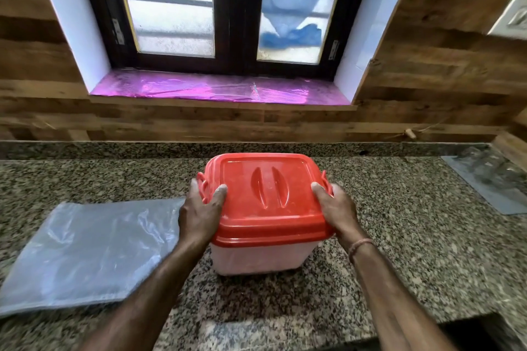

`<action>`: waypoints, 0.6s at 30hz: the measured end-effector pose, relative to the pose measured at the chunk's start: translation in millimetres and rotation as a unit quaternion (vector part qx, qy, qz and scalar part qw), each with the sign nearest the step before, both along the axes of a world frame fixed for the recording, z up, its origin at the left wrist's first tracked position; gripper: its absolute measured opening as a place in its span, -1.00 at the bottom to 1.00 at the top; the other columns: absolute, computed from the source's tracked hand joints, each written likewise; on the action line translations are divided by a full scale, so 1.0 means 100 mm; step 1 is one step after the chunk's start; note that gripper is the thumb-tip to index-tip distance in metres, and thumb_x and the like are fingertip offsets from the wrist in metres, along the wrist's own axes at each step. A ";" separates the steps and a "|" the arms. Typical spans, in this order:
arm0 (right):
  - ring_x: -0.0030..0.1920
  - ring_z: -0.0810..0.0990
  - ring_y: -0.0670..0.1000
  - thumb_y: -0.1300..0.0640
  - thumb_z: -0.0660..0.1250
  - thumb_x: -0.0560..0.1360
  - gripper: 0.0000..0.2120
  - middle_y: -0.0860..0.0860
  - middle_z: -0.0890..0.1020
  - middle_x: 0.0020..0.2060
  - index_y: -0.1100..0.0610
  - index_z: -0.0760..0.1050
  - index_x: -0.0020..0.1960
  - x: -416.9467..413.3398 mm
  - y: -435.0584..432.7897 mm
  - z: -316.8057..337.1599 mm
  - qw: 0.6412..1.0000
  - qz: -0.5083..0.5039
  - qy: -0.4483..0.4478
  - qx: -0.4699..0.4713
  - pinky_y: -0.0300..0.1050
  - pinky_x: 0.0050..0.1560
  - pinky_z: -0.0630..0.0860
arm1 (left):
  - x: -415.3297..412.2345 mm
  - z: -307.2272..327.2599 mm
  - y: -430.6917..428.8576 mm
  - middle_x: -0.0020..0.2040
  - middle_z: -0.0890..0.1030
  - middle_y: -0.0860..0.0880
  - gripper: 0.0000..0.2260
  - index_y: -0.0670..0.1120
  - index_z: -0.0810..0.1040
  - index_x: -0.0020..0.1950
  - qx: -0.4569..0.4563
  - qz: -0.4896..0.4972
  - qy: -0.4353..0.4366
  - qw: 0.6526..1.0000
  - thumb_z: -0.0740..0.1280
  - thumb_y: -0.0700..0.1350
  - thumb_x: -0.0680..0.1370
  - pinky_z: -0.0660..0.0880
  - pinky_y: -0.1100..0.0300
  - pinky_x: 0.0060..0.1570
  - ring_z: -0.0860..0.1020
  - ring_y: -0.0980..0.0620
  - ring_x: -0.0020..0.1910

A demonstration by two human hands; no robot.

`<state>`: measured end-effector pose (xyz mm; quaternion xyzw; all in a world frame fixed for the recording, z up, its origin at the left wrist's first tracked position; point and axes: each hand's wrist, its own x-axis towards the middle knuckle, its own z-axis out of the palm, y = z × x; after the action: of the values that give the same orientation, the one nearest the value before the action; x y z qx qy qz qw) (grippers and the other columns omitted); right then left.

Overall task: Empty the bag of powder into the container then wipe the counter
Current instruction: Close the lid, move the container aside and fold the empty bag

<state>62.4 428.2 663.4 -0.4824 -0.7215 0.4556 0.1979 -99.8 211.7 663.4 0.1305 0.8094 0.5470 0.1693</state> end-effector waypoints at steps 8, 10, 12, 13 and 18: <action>-0.16 0.76 0.22 -0.19 0.55 0.38 -0.55 0.17 0.75 -0.13 0.17 0.61 -0.01 -0.32 0.37 0.06 0.992 -0.030 0.089 -0.086 0.19 -0.12 0.73 | -0.45 -0.06 0.27 -0.10 0.72 -0.20 -0.50 -0.21 0.62 0.09 0.070 0.102 -0.145 0.982 0.55 0.17 0.40 0.63 0.07 -0.33 0.70 -0.15 -0.25; -0.18 0.75 0.20 -0.28 0.56 0.25 -0.49 0.13 0.75 -0.20 0.15 0.65 -0.10 -0.55 0.58 0.14 0.993 -0.034 0.083 -0.075 0.17 -0.13 0.72 | -0.68 -0.04 0.44 -0.14 0.73 -0.19 -0.45 -0.20 0.66 0.02 0.072 0.109 -0.138 0.982 0.56 0.24 0.31 0.55 0.14 -0.38 0.68 -0.13 -0.28; -0.26 0.71 0.13 -0.27 0.56 0.22 -0.51 0.08 0.73 -0.29 0.15 0.65 -0.20 -0.79 0.80 0.18 0.993 -0.036 0.087 -0.064 0.08 -0.21 0.67 | -0.89 0.00 0.62 -0.17 0.73 -0.16 -0.40 -0.17 0.68 -0.03 0.054 0.109 -0.113 0.986 0.52 0.31 0.23 0.51 0.16 -0.36 0.66 -0.11 -0.31; -0.31 0.66 0.10 -0.22 0.57 0.26 -0.58 0.05 0.70 -0.34 0.14 0.62 -0.25 -0.92 0.92 0.21 0.993 -0.036 0.096 -0.061 0.00 -0.26 0.60 | -1.00 0.03 0.75 -0.20 0.73 -0.14 -0.41 -0.17 0.69 -0.06 0.052 0.106 -0.100 0.988 0.51 0.32 0.22 0.50 0.16 -0.35 0.65 -0.09 -0.32; -0.43 0.50 -0.02 0.04 0.56 0.44 -0.74 0.02 0.58 -0.41 0.19 0.58 -0.26 -1.48 1.42 0.22 0.987 -0.018 0.131 -0.094 -0.31 -0.57 0.38 | -1.53 0.11 1.29 -0.20 0.72 -0.14 -0.49 -0.19 0.71 -0.09 0.014 0.102 -0.074 0.992 0.54 0.27 0.33 0.45 0.20 -0.31 0.62 -0.06 -0.30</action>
<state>-85.4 570.4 685.5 -0.4481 -0.6347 0.5766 0.2526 -253.0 340.5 674.3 0.0091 0.7958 0.5811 0.1700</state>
